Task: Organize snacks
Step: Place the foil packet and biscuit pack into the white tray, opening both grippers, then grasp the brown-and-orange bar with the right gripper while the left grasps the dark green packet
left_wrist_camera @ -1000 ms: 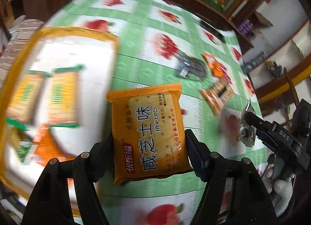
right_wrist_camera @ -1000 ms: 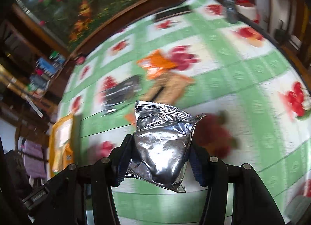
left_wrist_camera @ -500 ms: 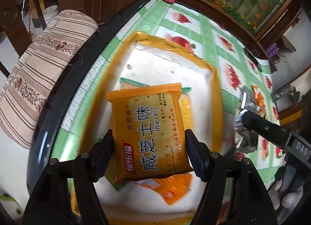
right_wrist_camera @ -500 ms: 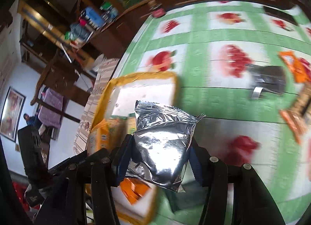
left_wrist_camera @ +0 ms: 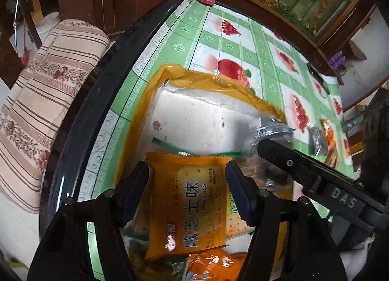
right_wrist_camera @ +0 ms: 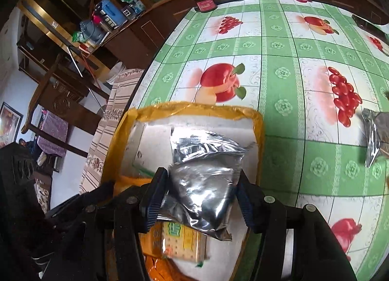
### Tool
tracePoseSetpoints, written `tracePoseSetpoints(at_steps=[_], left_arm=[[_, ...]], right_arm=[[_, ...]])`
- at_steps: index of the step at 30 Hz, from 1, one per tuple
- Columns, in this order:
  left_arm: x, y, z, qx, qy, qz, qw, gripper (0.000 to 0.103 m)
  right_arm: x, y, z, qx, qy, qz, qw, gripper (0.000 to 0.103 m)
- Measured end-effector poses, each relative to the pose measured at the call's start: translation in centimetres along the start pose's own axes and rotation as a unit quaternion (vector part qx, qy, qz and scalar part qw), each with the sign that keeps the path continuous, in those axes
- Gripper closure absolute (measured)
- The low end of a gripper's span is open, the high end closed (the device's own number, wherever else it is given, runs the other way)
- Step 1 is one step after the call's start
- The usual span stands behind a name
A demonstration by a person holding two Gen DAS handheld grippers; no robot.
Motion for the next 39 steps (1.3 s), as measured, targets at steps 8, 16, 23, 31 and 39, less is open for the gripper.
tracePoseSetpoints(at_steps=[8,16,23,31,39], left_arm=[[2.0,-0.6,-0.6,0.01,-0.022,-0.011,0.9997,0.037],[4.7,-4.1,-3.3,0.006,-0.051,-0.022,0.9984,0.036],[4.3,-7.4,-5.6,0.005,-0.05,0.005,0.9987,0.036],[4.6,-9.3,-7.3,0.01,-0.051,0.003,0.9987,0.036],[4.4,-10.4,-9.4,0.004,-0.062,0.005,0.9981,0.036]], right_arm=[[2.5,0.1,-1.0,-0.012,0.012,-0.017,1.0,0.044],[7.0,-3.5,-7.6,-0.062,0.0,-0.038,0.997,0.04],[6.0,-8.2,-8.4,-0.031,-0.016,0.011,0.999,0.041],[3.1,-11.9,-5.1,0.08,-0.011,0.058,0.995,0.064],[4.3,-14.5,-6.3,0.154,-0.088,0.074,0.981,0.066]])
Point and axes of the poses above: each gripper's, at about its wrist camera, not at the fingertips, and x roughly against the way its jaws point, z to its left, y to its top, the point moved 5 cm from there along -x, roughly the way its jaws point, and after that the axes turned 9 degrees about z, right-handed, at the moved point
